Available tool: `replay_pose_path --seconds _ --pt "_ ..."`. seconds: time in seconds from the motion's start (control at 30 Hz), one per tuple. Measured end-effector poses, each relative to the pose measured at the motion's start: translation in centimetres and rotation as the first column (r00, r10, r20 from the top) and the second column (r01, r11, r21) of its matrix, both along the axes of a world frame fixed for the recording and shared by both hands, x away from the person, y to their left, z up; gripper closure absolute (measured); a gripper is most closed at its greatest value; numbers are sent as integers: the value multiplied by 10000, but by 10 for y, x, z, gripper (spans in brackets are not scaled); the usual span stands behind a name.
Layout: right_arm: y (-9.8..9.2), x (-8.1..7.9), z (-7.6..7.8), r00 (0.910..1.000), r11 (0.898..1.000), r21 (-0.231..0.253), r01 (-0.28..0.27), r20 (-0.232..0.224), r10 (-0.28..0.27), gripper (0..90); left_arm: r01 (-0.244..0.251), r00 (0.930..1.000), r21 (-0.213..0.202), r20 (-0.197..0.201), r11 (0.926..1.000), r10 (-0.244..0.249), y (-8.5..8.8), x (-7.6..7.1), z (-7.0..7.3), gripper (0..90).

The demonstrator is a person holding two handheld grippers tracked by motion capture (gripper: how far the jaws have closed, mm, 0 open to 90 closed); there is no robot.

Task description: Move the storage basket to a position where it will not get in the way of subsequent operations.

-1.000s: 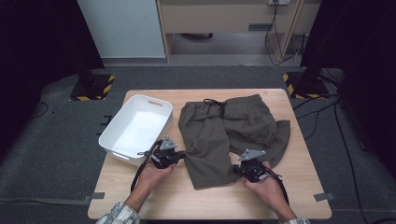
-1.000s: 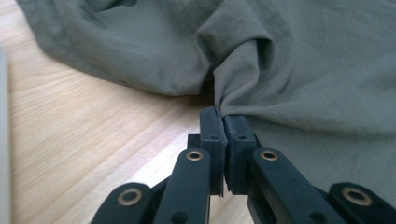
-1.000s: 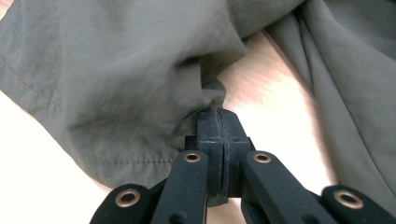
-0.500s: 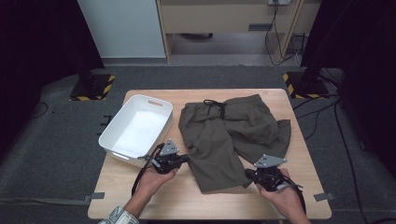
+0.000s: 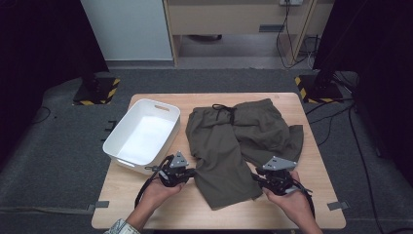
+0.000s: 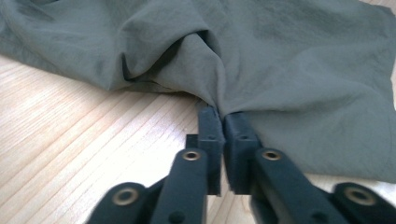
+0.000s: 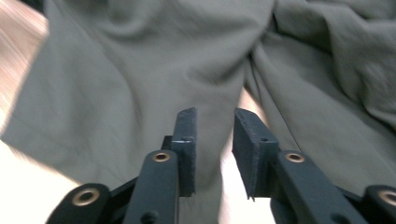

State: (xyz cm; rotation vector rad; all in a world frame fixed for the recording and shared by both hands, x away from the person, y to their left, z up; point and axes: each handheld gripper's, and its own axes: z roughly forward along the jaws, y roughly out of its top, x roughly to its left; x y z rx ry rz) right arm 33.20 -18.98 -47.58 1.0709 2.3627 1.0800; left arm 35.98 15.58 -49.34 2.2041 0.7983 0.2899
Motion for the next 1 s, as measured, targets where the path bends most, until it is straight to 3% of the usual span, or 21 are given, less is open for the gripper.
replay_pose_path --seconds 0.03,0.13,0.2,0.33,0.43,0.57,0.7,0.77,0.83,0.9,1.0 --pt "4 1 -1 9999 9999 79 -109 59 108 624 -7 10000 -89 88 10000 8 0 0 0 727" --pt "21 3 -6 9984 9979 332 -557 87 555 521 5 9991 -530 429 9986 18 3 -1 4 681" --pt "33 3 -9 9959 9953 410 -880 232 871 460 -203 9979 -837 604 9963 255 5 -1 9 585" --pt "58 1 -13 9894 9884 547 -1419 401 1399 368 -326 9921 -1663 1140 9855 521 11 -1 20 577" --pt "75 -1 -17 9838 9823 585 -1780 319 1764 341 -390 9897 -1715 1293 9844 618 10 0 20 589" --pt "100 -1 -29 9781 9780 198 -2077 150 2074 350 -702 9838 -1691 1514 9831 963 9 6 18 594" --pt "116 3 -36 9770 9770 123 -2128 164 2126 425 -971 9798 -1693 1569 9808 1241 8 15 14 562" --pt "120 6 -36 9755 9756 208 -2185 309 2178 558 -1003 9798 -1666 1551 9809 1265 8 17 12 558" --pt "122 8 -34 9781 9784 169 -2060 351 2053 765 -1023 9784 -1645 1612 9810 1291 9 17 12 558" --pt "119 11 -31 9811 9811 228 -1922 246 1917 898 -1129 9757 -1724 1670 9785 1420 10 17 12 560" --pt "108 14 -21 9883 9871 542 -1510 313 1494 900 -1250 9739 -1814 1653 9754 1556 11 20 11 560"
